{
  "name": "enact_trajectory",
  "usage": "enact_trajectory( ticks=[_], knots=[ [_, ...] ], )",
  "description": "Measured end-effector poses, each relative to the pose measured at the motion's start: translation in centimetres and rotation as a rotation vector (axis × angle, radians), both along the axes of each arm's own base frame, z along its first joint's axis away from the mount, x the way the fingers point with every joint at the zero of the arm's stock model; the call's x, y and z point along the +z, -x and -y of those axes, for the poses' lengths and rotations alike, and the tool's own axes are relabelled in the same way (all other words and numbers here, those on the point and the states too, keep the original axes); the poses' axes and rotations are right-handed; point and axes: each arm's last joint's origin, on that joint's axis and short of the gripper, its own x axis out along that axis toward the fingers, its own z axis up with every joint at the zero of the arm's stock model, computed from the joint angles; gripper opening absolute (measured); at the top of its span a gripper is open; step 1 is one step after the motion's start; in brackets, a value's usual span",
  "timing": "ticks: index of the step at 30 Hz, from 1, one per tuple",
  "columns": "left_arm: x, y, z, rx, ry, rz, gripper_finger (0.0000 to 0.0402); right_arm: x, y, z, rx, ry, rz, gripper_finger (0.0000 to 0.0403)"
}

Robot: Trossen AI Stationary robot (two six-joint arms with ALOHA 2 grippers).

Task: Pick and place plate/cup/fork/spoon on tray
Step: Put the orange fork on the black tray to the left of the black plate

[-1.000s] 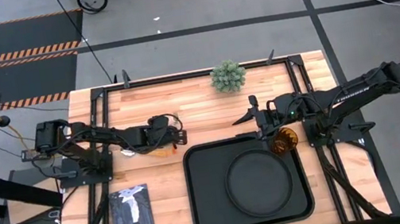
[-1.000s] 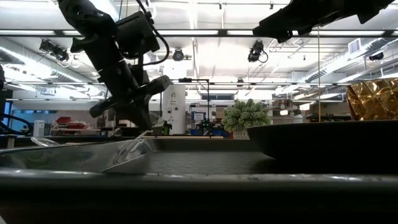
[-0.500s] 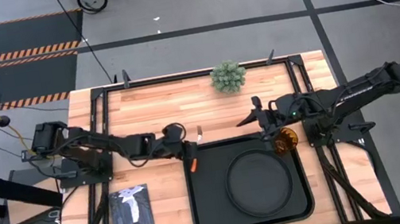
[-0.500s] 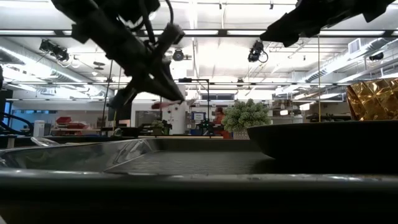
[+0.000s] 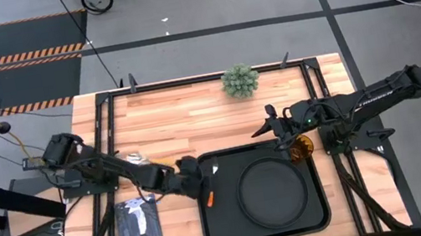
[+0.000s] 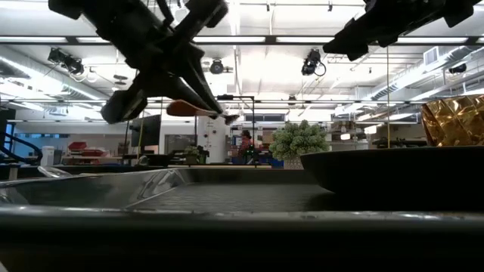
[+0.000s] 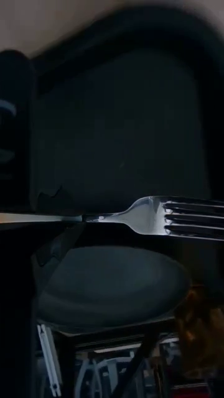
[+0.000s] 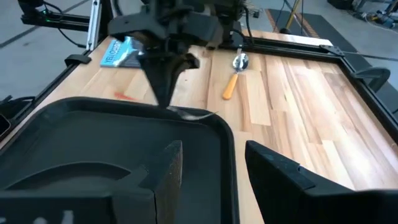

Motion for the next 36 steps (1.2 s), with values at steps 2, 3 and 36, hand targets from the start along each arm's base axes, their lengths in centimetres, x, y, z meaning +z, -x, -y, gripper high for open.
enact_trajectory(
  ticks=[2, 3, 36],
  knots=[
    [-0.3, -0.7, 0.8, -0.001, -0.005, -0.017, 0.002, 0.0, 0.0, 0.0, 0.006, -0.002, 0.0, 0.0183],
    [-0.3, -1.3, 1.2, -0.004, -0.005, -0.018, 0.002, 0.0, 0.0, 0.0, 0.01, -0.004, -0.004, 0.0183],
    [-1.3, -7.7, 5.7, 0.092, -0.094, -0.322, 0.002, -0.2, 0.8, -4.2, 0.082, 0.118, 0.01, 0.0183]
  ],
)
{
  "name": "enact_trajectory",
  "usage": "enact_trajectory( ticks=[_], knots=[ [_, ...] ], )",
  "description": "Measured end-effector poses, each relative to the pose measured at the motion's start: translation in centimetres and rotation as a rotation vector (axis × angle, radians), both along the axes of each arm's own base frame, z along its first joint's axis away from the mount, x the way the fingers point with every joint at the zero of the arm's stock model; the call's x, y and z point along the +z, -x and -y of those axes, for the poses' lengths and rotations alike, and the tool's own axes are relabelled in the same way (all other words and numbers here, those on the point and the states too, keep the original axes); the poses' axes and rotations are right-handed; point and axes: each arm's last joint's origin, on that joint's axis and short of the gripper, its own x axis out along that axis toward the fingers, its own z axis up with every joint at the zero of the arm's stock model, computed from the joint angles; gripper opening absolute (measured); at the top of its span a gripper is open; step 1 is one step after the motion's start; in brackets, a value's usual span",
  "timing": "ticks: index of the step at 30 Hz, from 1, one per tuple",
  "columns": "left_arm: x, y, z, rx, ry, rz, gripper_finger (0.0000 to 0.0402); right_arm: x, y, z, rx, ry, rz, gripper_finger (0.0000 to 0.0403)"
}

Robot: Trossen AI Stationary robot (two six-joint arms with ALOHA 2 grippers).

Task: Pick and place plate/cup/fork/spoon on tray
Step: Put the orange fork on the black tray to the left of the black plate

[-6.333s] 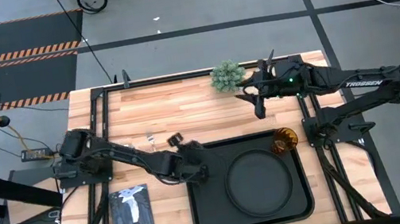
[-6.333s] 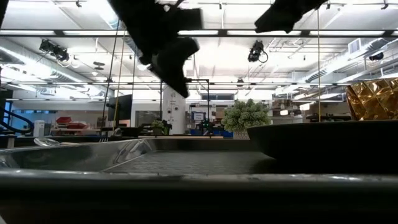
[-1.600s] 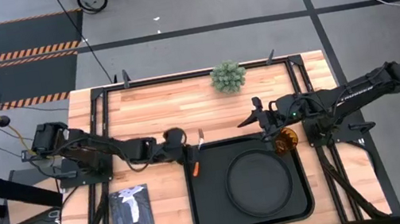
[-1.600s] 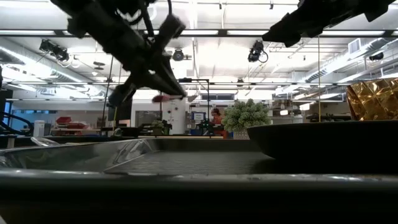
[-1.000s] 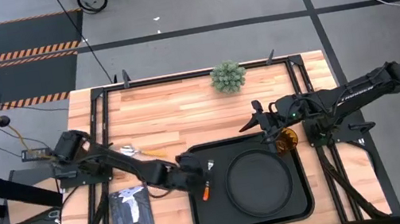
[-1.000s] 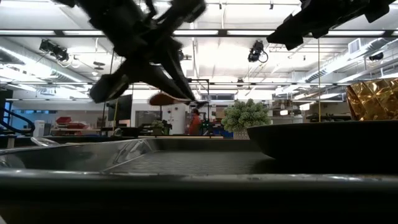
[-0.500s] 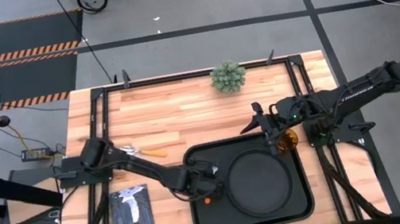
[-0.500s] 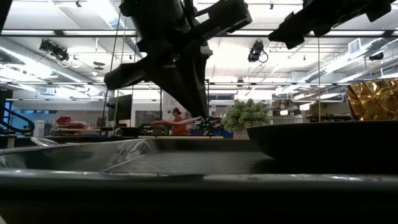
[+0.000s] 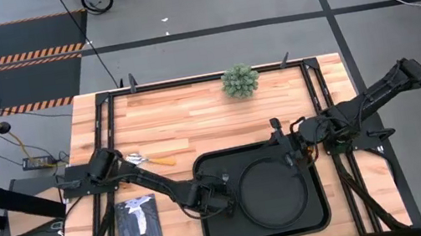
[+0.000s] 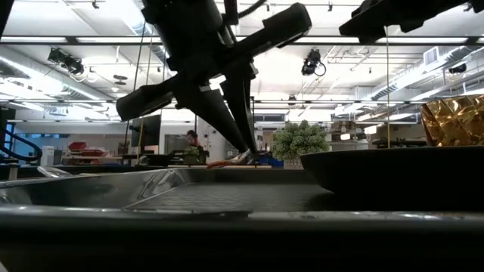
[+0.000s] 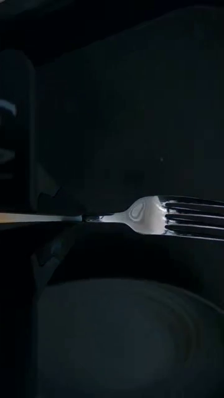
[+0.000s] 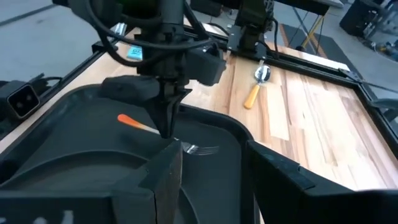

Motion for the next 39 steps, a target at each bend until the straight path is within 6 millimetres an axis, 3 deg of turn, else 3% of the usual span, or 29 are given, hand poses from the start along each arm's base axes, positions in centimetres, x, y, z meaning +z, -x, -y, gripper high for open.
enact_trajectory(
  ticks=[9, 22, 26, 39],
  knots=[
    [-0.4, -0.6, 0.6, 0.066, 0.002, 0.081, 0.002, -0.3, 0.2, -0.1, 0.007, 0.019, -0.027, 0.0183],
    [-0.4, -2.9, 2.0, 0.066, -0.027, -0.014, 0.002, -0.3, 0.2, -0.1, 0.011, 0.032, -0.03, 0.0183],
    [-1.3, -2.7, 1.9, 0.078, -0.03, -0.063, 0.002, -0.3, 0.2, -0.1, 0.012, 0.031, -0.027, 0.0183],
    [-1.2, -3.4, 1.7, 0.125, 0.048, 0.003, 0.002, -0.3, 0.2, -0.1, 0.021, 0.032, -0.031, 0.0183]
  ],
)
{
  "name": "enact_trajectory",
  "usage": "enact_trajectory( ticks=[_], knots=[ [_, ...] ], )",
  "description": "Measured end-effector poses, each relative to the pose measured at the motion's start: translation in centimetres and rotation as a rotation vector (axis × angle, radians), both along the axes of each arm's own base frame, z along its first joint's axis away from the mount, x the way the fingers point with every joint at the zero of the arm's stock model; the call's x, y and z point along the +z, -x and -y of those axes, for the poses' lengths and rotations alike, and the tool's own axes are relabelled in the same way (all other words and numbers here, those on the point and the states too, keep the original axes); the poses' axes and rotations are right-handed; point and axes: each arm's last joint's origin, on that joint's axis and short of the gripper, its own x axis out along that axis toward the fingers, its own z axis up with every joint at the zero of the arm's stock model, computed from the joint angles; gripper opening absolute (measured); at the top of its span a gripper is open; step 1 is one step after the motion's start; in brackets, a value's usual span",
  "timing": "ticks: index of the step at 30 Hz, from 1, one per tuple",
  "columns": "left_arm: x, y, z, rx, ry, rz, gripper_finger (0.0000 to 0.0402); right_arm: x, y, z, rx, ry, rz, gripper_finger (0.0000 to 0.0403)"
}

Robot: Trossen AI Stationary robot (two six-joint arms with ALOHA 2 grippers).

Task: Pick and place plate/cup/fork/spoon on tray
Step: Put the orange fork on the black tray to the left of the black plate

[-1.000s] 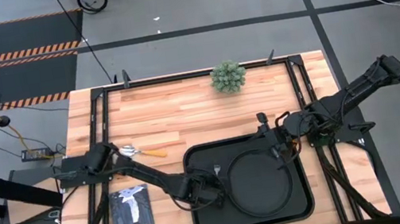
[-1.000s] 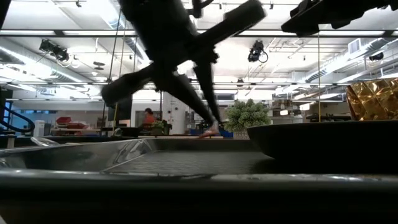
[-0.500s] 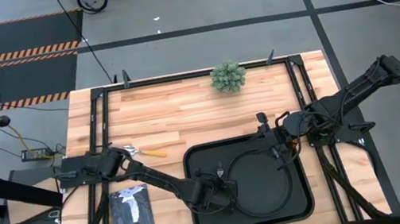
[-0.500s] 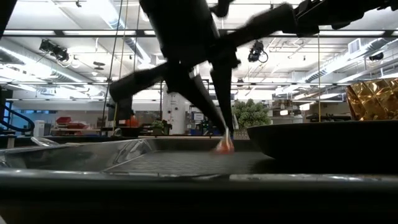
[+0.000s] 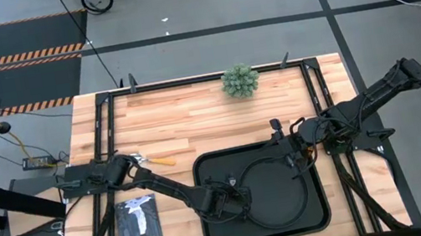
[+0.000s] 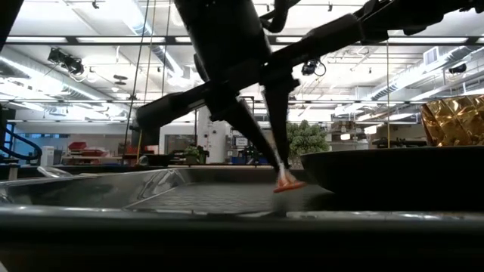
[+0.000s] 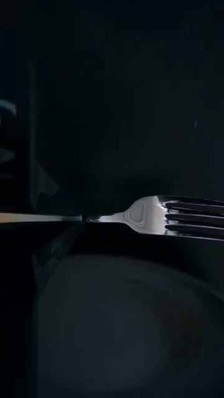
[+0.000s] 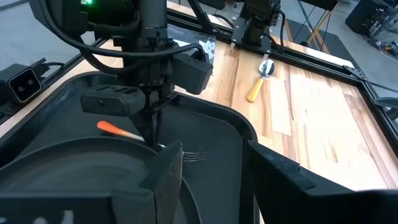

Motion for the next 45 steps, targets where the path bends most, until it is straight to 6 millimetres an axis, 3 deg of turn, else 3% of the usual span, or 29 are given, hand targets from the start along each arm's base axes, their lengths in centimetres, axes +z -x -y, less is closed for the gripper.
enact_trajectory(
  ticks=[15, 25, 38, 45],
  knots=[
    [-0.1, -0.2, -0.3, -0.007, 0.032, -0.014, 0.002, -0.1, 0.0, -0.1, 0.031, 0.008, -0.009, 0.0183],
    [-1.3, -0.5, -0.4, -0.008, 0.059, -0.034, 0.0021, -0.1, 0.0, -0.1, 0.033, 0.012, -0.011, 0.0183],
    [-1.3, -0.5, -0.3, -0.017, 0.058, -0.036, 0.009, -0.1, 0.0, -0.1, 0.033, 0.011, -0.01, 0.0183],
    [-1.3, -0.5, -0.3, -0.052, 0.076, -0.053, 0.01, -0.1, 0.0, -0.1, 0.033, 0.011, -0.01, 0.0183]
  ],
)
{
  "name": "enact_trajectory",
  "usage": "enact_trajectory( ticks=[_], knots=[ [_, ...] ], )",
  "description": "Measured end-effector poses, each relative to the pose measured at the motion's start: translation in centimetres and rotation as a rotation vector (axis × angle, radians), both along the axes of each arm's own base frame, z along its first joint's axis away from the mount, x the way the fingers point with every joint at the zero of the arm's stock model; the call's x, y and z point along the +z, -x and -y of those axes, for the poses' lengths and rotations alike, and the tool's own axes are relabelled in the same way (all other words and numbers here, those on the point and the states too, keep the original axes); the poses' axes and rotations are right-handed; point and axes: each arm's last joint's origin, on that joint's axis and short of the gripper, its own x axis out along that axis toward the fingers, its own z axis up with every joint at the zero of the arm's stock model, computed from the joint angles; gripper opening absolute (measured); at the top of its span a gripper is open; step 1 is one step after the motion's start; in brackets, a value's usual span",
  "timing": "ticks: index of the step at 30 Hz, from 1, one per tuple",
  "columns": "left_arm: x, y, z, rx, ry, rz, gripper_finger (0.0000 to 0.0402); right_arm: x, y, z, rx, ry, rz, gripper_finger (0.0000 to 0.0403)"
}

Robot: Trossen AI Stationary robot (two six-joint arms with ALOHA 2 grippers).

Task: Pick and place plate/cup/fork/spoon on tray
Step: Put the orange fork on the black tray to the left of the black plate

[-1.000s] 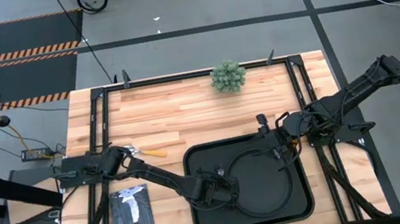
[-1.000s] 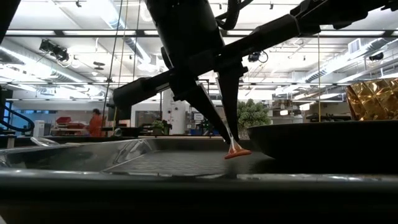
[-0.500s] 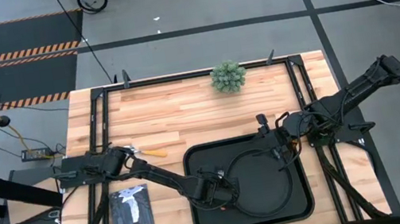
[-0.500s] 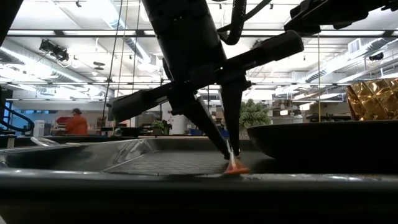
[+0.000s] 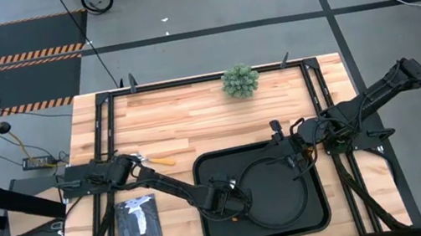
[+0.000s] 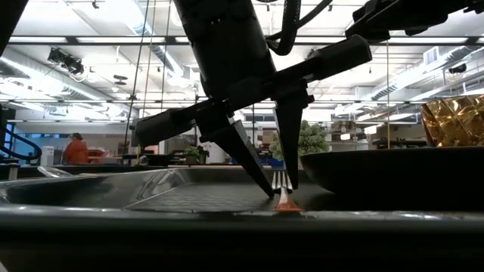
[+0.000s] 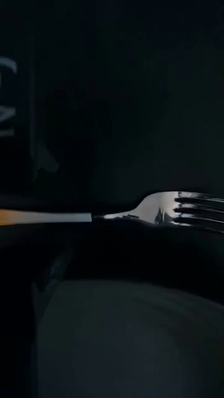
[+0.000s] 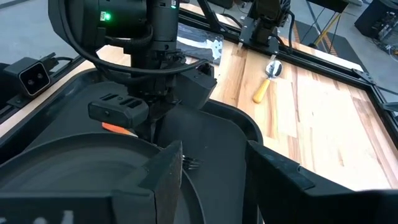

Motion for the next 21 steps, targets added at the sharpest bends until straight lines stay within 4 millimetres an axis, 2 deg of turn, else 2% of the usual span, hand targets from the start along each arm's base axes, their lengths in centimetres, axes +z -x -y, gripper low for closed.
enact_trajectory(
  ticks=[5, 9, 21],
  knots=[
    [0.93, 0.01, 0.05, -0.033, 0.014, 0.015, 0.0099, 0.0, 0.0, 0.0, 0.0, 0.0, 0.0, 0.0183],
    [0.85, 0.13, 0.22, -0.064, 0.073, -0.018, 0.0099, 0.01, 0.0, 0.0, 0.0, 0.0, 0.001, 0.0183],
    [0.8, 0.22, 0.53, -0.26, 0.09, -0.069, 0.0098, 0.01, 0.0, -0.05, 0.016, -0.008, -0.001, 0.0183]
  ],
)
